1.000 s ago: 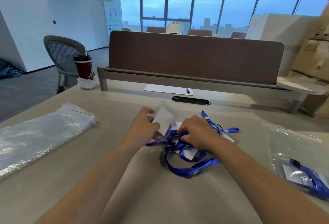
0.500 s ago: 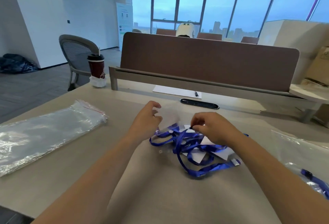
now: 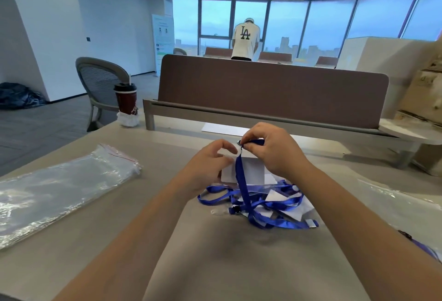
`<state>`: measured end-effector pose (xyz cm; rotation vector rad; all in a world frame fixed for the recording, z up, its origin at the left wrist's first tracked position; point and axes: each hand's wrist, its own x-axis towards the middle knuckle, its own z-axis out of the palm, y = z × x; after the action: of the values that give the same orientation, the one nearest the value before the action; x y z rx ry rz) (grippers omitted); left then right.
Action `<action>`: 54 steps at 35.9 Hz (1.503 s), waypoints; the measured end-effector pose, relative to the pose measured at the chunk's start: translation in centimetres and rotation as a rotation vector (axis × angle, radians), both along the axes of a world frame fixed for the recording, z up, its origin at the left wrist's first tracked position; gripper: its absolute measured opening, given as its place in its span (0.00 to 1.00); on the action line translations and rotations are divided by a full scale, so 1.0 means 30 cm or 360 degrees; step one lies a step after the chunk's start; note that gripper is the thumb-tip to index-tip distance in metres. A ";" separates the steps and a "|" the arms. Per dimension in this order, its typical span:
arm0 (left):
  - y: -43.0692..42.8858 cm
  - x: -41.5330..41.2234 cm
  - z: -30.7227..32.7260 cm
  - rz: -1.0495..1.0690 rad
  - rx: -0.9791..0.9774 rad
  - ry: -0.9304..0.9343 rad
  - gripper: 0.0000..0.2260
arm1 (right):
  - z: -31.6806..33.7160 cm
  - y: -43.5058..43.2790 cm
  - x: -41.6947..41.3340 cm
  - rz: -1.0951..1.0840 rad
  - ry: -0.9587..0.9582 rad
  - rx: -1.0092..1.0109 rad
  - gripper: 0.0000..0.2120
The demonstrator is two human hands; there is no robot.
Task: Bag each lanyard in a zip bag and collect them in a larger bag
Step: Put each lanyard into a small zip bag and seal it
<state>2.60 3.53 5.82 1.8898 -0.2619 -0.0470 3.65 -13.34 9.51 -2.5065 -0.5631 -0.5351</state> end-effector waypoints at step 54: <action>0.123 -0.031 0.143 -0.0261 0.0601 0.0110 0.11 | -0.064 -0.078 0.024 0.0254 0.1268 0.0867 0.08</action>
<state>1.66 7.23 10.13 2.2315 -0.3808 -0.2901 4.36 -15.68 7.59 -1.9024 -0.2462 0.3408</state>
